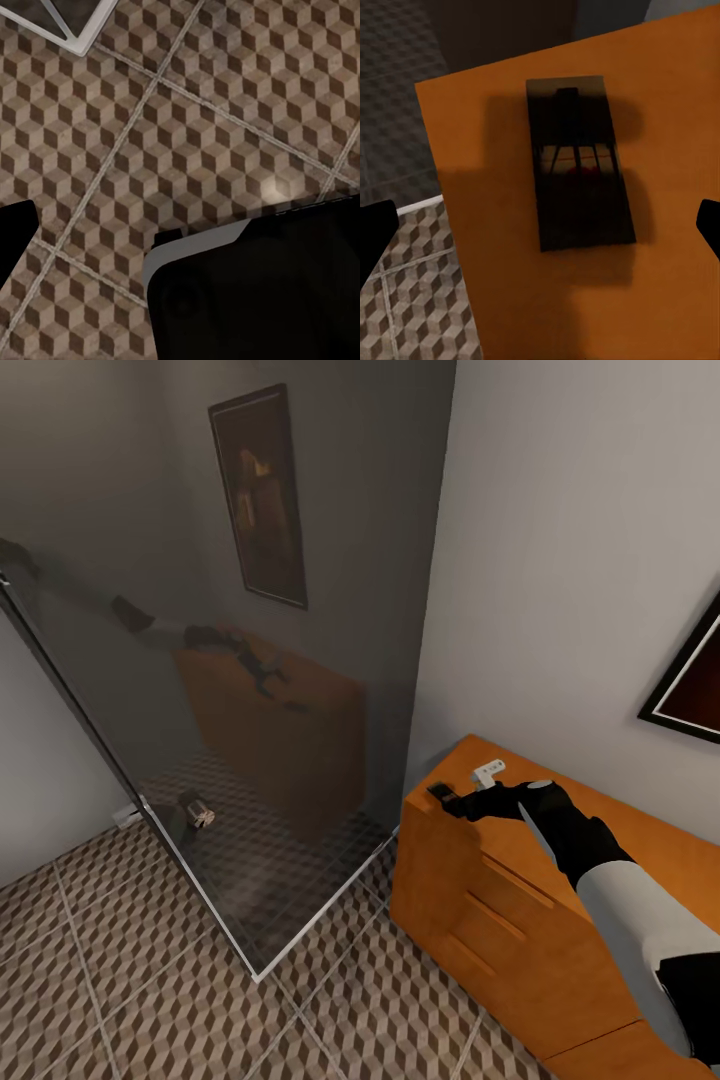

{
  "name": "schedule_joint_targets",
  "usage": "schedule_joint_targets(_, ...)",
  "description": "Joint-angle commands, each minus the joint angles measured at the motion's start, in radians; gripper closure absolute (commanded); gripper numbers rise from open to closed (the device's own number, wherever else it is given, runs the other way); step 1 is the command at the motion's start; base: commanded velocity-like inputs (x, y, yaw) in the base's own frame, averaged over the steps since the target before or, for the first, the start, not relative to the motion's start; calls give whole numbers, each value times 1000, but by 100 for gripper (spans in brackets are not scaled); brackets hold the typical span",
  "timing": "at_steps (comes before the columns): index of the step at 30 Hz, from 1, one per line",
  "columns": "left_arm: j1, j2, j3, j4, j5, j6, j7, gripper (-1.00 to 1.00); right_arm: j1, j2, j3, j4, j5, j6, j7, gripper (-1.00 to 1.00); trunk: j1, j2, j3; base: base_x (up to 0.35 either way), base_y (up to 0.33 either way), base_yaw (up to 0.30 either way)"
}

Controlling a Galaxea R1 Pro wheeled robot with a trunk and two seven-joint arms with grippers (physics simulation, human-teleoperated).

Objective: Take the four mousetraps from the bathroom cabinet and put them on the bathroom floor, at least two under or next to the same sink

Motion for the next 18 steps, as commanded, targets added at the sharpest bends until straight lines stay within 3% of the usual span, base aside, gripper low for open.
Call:
schedule_joint_targets(1,-2,-1,-9,4,3,-6,5,-100,-1,-2,1,-2,10,2,7,-100,1,-2,-2,0,0,0)
schedule_joint_targets(18,-2,-2,-9,4,3,-6,4,-100,-1,-14,2,-1,10,1,11,-100,1,-2,-2,0,0,0)
